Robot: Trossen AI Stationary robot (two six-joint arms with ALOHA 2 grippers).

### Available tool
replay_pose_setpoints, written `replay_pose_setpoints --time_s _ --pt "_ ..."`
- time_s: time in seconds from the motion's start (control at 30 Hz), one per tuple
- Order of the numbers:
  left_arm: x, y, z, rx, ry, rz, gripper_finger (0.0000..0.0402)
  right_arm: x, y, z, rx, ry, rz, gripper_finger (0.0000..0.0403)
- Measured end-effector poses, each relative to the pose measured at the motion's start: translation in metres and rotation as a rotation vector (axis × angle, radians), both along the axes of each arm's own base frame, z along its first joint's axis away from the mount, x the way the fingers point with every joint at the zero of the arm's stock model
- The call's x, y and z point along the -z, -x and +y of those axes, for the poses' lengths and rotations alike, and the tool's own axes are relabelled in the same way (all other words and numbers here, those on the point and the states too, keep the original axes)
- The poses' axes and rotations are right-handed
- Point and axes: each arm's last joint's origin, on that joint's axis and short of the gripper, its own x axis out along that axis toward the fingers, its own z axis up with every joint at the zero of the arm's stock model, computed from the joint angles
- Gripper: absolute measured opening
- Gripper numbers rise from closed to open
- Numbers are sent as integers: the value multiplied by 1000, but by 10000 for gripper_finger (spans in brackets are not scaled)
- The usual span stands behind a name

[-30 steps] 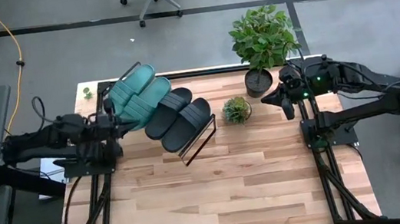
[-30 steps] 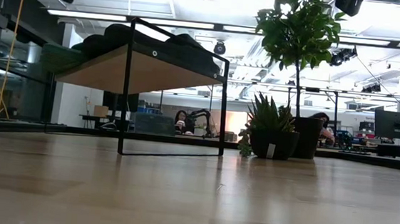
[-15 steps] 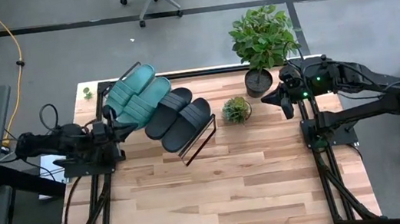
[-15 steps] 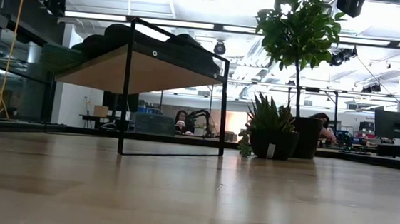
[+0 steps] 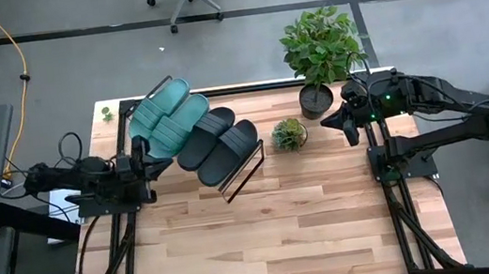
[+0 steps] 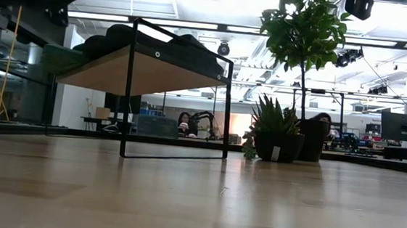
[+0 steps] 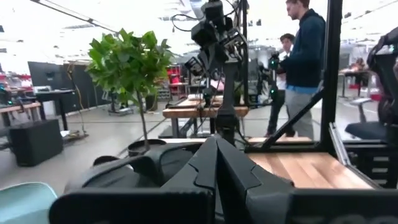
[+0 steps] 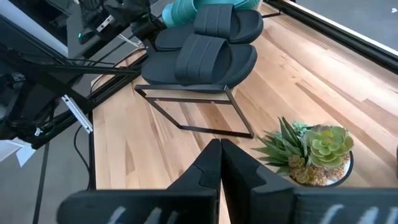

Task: Pick and place slippers onto the shelf
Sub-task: Return to Home Position

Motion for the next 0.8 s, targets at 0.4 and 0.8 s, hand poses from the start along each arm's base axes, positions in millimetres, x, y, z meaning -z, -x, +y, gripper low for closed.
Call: replay_pose_setpoints --time_s 0.4,0.8 --pt "16 -5 -2 76 89 37 0 0 0 0 1 1 3 0" --pt "37 -10 -4 138 126 116 0 0 0 0 2 1 4 0"
